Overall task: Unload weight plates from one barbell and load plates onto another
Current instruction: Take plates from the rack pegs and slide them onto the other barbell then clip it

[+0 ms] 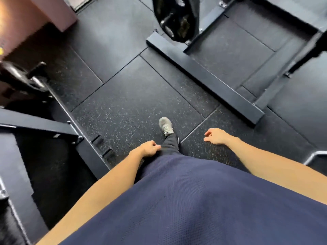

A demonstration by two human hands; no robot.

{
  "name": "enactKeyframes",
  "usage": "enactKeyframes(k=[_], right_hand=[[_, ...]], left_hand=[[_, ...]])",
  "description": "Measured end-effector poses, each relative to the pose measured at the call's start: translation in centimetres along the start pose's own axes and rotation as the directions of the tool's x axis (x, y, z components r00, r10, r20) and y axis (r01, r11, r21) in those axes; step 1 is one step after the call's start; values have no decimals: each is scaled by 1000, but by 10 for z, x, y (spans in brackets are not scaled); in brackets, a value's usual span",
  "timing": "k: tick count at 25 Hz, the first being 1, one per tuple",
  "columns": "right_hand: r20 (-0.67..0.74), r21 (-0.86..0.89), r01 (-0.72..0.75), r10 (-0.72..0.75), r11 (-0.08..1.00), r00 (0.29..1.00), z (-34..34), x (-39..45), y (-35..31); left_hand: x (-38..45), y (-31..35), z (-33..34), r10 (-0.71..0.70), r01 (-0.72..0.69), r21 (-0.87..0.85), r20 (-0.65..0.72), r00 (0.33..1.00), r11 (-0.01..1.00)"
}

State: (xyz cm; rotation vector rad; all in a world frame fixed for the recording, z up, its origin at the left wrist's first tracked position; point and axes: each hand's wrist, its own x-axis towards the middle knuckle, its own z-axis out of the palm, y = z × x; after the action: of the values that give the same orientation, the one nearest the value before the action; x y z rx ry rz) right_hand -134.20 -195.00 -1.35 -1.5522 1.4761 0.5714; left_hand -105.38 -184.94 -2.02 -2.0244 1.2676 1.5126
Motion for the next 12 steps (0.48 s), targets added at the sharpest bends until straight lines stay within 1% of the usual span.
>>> enactKeyframes(k=[2,4,6,9,12], right_hand=[[10,-84,56,-55,995,998,-37,45,-37],[23,-135,92,-89,987,996,-77,88,-76],[23,-157,108,-106,982,994,-118,125,-121],[14,-192,146,-146,970,989,-178,174,-182],[24,-217,196,-195,956,980,-226,209,-237]], left_hand=[[28,-3,-32,-24,25,-54,17,1000,998],[50,-3,-77,-46,46,-124,6,999,991],[69,-7,-133,-73,71,-177,-4,997,982],[97,-17,-221,-111,101,-194,-43,993,976],[120,-17,-296,-119,92,-236,-103,988,967]])
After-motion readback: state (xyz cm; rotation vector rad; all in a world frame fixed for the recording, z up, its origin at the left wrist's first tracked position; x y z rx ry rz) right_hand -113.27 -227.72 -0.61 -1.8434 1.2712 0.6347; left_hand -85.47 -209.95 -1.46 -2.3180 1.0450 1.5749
